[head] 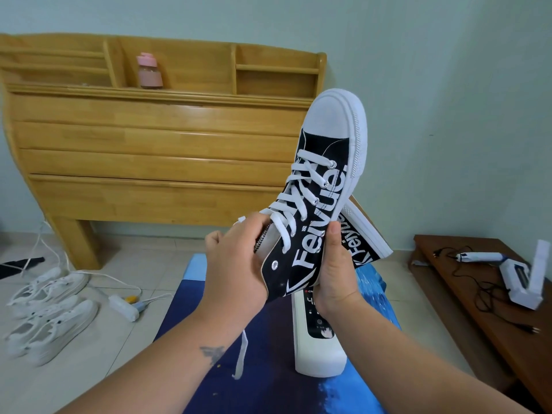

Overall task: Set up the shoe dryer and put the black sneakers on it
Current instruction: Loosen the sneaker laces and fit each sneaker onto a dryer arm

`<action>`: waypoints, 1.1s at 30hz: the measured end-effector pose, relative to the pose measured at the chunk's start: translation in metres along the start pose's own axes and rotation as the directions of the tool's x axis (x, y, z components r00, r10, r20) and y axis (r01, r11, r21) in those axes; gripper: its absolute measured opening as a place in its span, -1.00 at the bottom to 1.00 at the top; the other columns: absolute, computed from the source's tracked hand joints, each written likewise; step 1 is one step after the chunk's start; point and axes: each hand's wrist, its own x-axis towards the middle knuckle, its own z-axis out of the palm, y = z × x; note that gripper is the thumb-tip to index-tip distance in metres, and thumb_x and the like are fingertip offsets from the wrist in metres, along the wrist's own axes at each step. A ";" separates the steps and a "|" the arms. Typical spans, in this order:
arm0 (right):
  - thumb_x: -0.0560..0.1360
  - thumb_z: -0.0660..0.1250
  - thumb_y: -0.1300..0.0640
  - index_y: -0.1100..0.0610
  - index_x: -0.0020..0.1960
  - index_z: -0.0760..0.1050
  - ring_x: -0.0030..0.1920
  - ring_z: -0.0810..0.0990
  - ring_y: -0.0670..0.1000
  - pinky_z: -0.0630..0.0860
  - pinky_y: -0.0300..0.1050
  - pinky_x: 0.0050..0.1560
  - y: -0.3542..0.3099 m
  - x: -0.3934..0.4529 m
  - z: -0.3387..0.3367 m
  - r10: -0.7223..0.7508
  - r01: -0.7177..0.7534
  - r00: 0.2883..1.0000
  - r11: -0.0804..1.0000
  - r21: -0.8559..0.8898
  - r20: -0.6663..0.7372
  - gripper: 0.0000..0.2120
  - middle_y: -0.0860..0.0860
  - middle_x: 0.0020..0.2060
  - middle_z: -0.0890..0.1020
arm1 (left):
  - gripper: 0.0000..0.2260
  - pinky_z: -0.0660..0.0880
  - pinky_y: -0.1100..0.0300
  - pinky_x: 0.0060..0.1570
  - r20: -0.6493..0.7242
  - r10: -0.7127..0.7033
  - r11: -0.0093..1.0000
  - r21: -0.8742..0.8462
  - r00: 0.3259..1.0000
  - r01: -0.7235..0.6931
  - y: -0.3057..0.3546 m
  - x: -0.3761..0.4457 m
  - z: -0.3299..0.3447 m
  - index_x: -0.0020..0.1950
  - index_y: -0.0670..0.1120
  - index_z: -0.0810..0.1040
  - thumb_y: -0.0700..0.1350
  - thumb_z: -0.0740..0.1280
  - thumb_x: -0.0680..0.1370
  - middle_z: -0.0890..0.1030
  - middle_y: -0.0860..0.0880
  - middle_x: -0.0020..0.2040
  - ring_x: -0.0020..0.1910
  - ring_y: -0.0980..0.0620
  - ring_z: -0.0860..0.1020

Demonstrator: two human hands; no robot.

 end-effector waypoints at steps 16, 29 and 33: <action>-0.07 0.47 -0.54 -0.06 -0.16 0.73 -0.03 0.75 0.06 0.66 0.02 -0.06 -0.007 0.004 -0.001 0.042 -0.042 0.999 0.995 -0.092 0.000 -0.31 0.05 -0.07 0.77 | -0.72 0.25 0.17 -0.46 0.074 0.482 0.769 0.443 0.873 -0.462 -0.001 0.014 -0.036 -0.14 -0.16 0.67 -0.41 0.32 0.25 0.62 -0.07 -0.26 -0.47 -0.04 0.31; -0.06 0.49 -0.52 -0.04 0.00 0.72 0.04 0.73 0.05 0.65 -0.06 -0.14 -0.008 -0.001 0.007 0.172 -0.174 0.983 0.984 0.032 0.061 -0.21 0.03 0.04 0.75 | -0.77 0.36 0.08 -0.25 0.001 0.491 0.836 0.282 0.871 -0.471 -0.005 0.025 -0.040 0.05 -0.25 0.63 -0.19 0.27 0.48 0.62 -0.16 -0.16 -0.22 0.00 0.40; -0.01 0.51 -0.48 -0.01 0.04 0.72 0.08 0.71 0.06 0.66 -0.09 -0.13 -0.015 -0.001 0.002 0.200 -0.210 0.969 0.976 0.056 0.143 -0.23 0.06 0.09 0.73 | -0.70 0.35 0.06 -0.32 0.090 0.590 0.749 0.310 0.802 -0.585 -0.006 0.030 -0.048 0.11 -0.08 0.51 -0.33 0.33 0.43 0.59 -0.16 -0.23 -0.30 -0.08 0.41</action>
